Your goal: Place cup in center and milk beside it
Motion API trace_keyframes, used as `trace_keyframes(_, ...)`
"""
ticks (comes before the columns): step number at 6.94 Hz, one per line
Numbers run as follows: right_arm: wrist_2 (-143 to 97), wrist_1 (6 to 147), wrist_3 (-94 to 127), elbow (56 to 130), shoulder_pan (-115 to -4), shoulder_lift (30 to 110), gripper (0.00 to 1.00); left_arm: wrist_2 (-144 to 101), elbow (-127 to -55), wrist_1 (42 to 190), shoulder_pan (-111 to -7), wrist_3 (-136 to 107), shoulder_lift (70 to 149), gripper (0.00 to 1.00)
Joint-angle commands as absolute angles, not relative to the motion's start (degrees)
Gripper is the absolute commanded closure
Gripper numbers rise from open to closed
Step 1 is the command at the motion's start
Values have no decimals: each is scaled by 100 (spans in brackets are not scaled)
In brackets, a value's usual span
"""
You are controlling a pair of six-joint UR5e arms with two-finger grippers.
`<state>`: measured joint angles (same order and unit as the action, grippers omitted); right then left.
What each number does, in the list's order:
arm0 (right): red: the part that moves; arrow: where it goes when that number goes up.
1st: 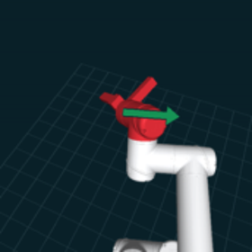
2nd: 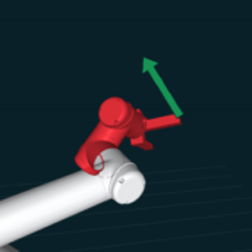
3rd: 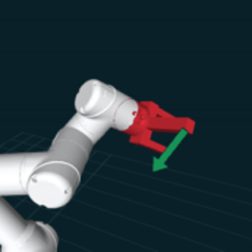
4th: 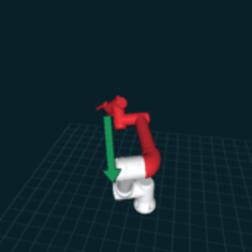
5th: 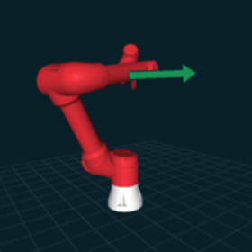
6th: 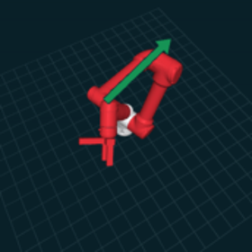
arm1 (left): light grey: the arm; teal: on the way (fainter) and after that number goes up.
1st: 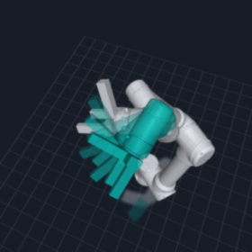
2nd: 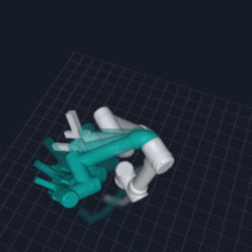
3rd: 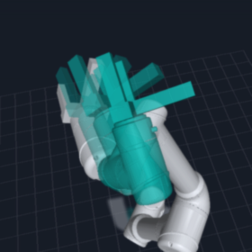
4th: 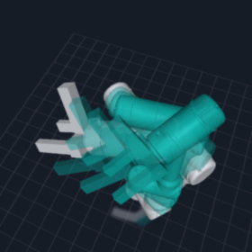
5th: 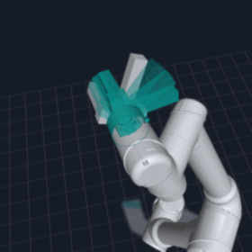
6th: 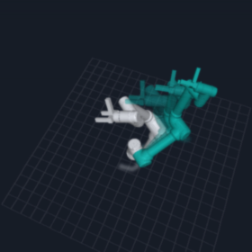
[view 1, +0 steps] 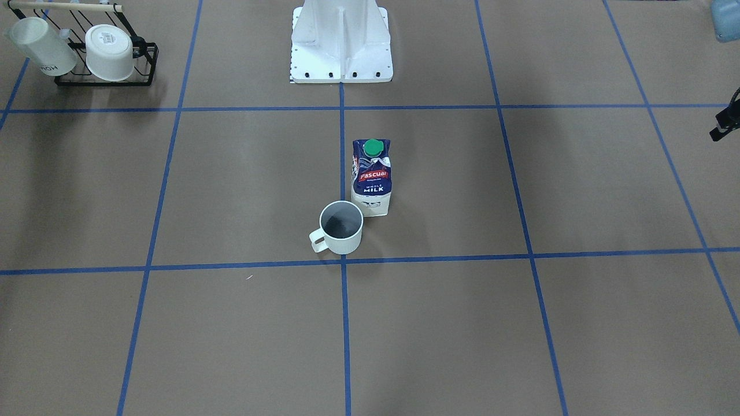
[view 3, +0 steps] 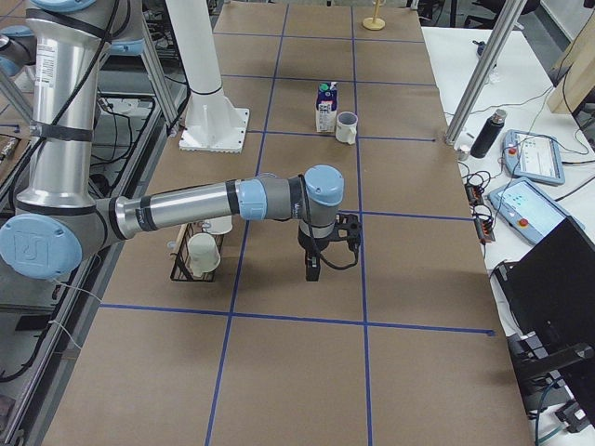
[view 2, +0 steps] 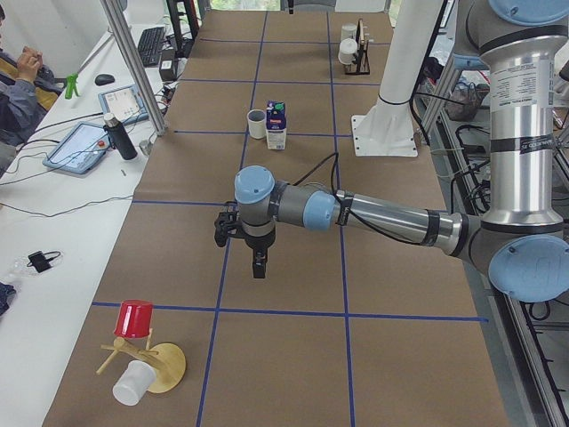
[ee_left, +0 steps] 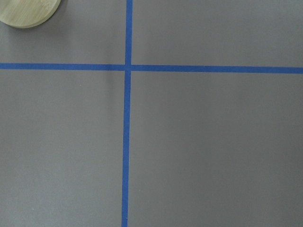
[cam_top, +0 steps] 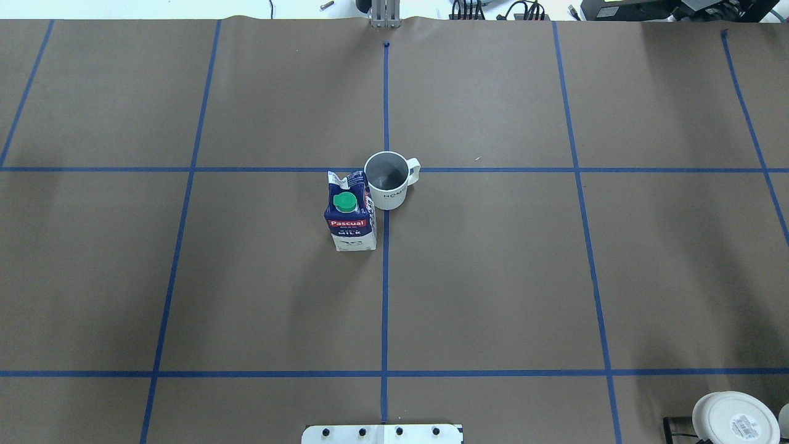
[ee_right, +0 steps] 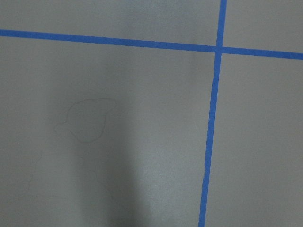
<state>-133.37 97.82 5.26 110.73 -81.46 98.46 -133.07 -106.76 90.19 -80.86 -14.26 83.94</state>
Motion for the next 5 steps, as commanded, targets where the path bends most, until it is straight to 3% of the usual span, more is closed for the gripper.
trace_keyframes(1,-13368,9782,518,11083,-8147,9853,0,-13315,-10644,9201,-8086,-1433,8385,2)
trace_keyframes(5,-13351,9773,501,11057,-8147,9844,0,-13333,-10617,9352,-8095,-1433,8332,2)
